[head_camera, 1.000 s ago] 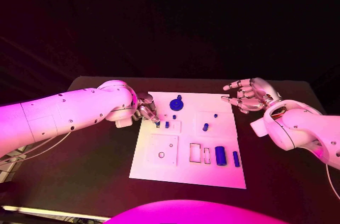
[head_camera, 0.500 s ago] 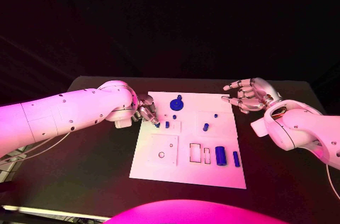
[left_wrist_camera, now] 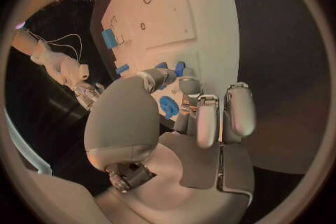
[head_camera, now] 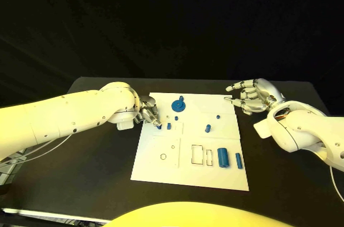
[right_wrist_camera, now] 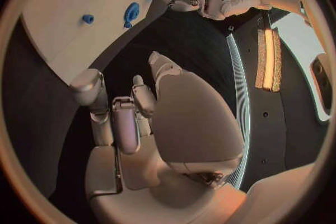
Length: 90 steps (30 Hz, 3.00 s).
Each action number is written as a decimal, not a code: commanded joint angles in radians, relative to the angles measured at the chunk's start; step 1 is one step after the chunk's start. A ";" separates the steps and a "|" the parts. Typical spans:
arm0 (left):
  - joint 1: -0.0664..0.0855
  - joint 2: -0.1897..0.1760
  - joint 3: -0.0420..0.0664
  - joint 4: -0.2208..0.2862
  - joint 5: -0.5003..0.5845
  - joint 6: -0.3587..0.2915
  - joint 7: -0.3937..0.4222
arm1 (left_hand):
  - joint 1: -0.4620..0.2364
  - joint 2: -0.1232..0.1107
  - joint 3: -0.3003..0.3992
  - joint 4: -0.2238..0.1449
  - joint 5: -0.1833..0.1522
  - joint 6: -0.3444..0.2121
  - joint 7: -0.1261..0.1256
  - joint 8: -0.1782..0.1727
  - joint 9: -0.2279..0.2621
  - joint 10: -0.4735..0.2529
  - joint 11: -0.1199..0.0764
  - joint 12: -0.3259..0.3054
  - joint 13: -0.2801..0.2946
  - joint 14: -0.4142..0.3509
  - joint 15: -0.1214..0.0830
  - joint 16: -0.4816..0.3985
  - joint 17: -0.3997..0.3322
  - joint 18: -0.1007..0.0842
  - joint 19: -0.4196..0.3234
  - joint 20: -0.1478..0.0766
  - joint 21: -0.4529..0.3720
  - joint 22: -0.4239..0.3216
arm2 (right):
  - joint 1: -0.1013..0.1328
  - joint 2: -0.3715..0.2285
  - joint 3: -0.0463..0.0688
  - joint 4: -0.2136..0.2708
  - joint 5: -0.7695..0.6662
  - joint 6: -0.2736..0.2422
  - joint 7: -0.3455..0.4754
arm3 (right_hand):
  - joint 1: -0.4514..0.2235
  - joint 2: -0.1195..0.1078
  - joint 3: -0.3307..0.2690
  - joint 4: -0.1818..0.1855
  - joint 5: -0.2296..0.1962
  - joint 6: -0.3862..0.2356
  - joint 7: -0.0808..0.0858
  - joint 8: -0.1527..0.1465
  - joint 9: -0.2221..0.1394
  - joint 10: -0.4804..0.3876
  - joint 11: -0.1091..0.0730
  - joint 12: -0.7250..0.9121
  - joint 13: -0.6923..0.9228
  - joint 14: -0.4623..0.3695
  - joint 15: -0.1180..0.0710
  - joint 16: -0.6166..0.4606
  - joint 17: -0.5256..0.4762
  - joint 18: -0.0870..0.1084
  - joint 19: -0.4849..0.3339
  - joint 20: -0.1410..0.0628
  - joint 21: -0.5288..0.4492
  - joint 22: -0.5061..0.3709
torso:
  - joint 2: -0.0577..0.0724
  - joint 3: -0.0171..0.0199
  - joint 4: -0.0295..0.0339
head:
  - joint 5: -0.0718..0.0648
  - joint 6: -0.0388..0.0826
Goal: Assemble the parts on the task board
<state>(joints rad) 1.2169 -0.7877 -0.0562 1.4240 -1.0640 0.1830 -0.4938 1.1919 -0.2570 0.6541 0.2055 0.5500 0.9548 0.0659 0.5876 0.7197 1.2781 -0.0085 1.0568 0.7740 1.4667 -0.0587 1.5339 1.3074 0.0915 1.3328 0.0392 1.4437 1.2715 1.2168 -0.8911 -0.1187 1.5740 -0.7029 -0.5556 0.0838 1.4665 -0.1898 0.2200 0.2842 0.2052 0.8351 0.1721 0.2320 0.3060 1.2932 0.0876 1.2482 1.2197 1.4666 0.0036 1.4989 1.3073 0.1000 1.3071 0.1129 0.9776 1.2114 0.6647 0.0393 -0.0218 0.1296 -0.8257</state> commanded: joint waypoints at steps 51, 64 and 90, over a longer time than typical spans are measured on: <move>-0.004 -0.001 -0.005 -0.032 0.046 -0.073 0.008 | -0.114 0.132 -0.591 0.090 -0.436 -0.045 -0.002 0.023 0.015 -0.067 0.004 -0.041 -0.088 0.066 -0.002 -0.032 0.134 -0.002 -0.047 0.018 -0.086 -0.095 | -0.002 0.001 0.001 -0.002 -0.001 0.000 0.015 | -0.002 0.009 0.009 0.000 0.006 0.003 -0.002 0.008 -0.003 0.002 -0.004 0.002 -0.003 0.055 0.005 -0.006 0.087 0.020 0.002 -0.001 -0.009 -0.002 | 0.000 0.0000 -0.0006 | -0.011 -0.001; -0.004 -0.027 0.012 -0.005 0.194 -0.273 0.303 | 0.181 0.174 -0.458 0.086 -0.452 -0.232 0.091 -0.044 -0.083 -0.390 0.095 -0.176 -0.246 -0.290 0.081 -0.392 -0.411 0.088 -0.466 0.088 -0.465 -0.579 | -0.002 -0.001 0.001 -0.002 0.000 -0.004 0.016 | -0.004 0.009 0.009 0.001 0.006 0.002 -0.002 0.008 -0.004 0.001 -0.004 0.000 -0.005 0.055 0.005 -0.007 0.085 0.020 0.001 -0.001 -0.012 -0.003 | 0.000 -0.0005 0.0017 | -0.016 0.003; -0.042 0.094 -0.008 -0.073 -0.358 -0.330 0.486 | 0.287 -0.036 -0.129 0.035 -0.466 -0.281 0.100 -0.080 -0.276 -0.562 0.137 -0.339 -0.474 -0.418 0.120 -0.405 -0.612 0.091 -0.485 0.125 -0.511 -0.583 | -0.003 0.002 0.001 -0.004 0.000 -0.004 0.017 | -0.003 0.010 0.011 0.000 0.008 0.002 -0.002 0.008 -0.005 -0.002 -0.005 -0.003 -0.009 0.054 0.005 -0.008 0.085 0.020 0.001 -0.001 -0.015 -0.004 | 0.002 -0.0002 -0.0008 | -0.019 0.008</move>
<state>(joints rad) 1.1754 -0.6990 -0.0651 1.3572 -1.3182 -0.1683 -0.0187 1.4857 -0.2923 0.5298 0.2379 0.0891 0.6653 0.1657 0.5065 0.4451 0.7236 0.1305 0.7211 0.3014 1.0425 0.0599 1.1260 0.6961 0.1701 0.8461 0.1597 0.9288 0.6876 1.2146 -0.8896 -0.1187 1.5689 -0.7007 -0.5595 0.0883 1.4665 -0.1898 0.2254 0.2842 0.2092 0.8351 0.1721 0.2360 0.3029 1.2932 0.0876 1.2482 1.2107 1.4666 0.0036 1.4934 1.3074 0.1000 1.3071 0.1129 0.9651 1.2073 0.6654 0.0385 -0.0221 0.1108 -0.8170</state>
